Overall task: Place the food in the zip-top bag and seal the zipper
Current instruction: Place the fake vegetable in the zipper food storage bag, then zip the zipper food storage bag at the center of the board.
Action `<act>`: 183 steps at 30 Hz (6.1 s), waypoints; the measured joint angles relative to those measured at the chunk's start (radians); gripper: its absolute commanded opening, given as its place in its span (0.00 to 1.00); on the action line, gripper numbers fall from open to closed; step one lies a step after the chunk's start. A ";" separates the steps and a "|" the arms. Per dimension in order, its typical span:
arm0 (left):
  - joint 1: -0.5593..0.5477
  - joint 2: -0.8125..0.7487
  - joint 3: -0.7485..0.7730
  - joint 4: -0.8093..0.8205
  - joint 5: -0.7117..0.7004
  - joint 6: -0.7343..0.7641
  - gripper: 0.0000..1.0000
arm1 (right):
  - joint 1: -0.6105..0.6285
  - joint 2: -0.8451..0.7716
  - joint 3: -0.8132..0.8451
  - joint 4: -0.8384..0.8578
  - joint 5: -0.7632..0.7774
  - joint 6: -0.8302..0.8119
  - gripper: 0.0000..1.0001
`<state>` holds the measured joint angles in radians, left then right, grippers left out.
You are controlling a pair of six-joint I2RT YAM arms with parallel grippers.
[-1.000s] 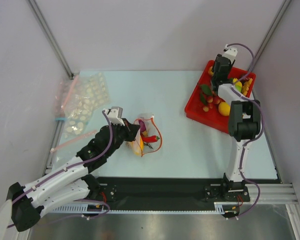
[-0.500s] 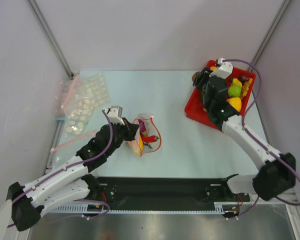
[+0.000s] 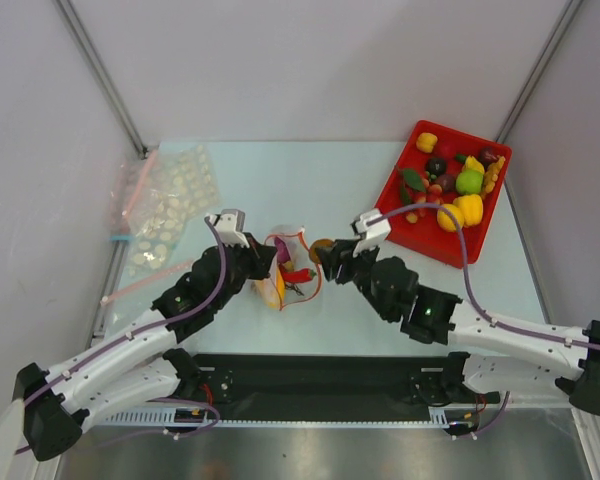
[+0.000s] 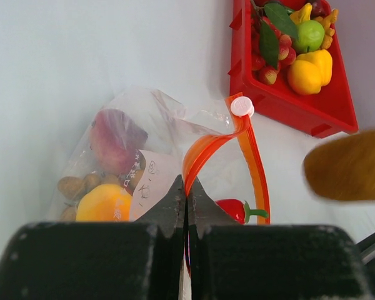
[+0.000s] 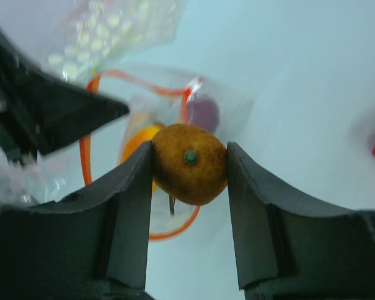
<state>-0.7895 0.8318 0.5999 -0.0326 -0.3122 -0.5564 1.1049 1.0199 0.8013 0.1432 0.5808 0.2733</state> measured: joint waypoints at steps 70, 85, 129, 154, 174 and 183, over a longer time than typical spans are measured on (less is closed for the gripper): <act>0.000 -0.044 0.026 -0.049 -0.001 0.048 0.00 | 0.036 0.158 -0.236 0.251 -0.246 0.087 0.00; -0.111 0.089 0.114 0.054 0.344 0.155 0.00 | 0.061 -0.092 -0.236 0.228 -0.135 0.037 0.00; -0.179 0.243 0.246 -0.002 0.505 0.244 0.80 | -0.130 -0.137 -0.263 0.164 -0.378 0.233 0.09; -0.196 0.340 0.311 -0.143 0.404 0.275 0.28 | -0.252 -0.094 -0.238 0.170 -0.655 0.345 0.20; -0.197 0.246 0.286 -0.143 0.400 0.279 0.00 | -0.264 -0.417 -0.359 0.199 -0.422 0.111 0.76; -0.197 0.161 0.257 -0.058 0.605 0.296 0.00 | -0.306 -0.537 -0.405 0.211 -0.523 -0.087 0.98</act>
<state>-0.9863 0.9932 0.8574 -0.0902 0.2924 -0.2607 0.7990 0.4828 0.3962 0.3546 0.0578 0.1864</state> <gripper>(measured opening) 0.011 0.923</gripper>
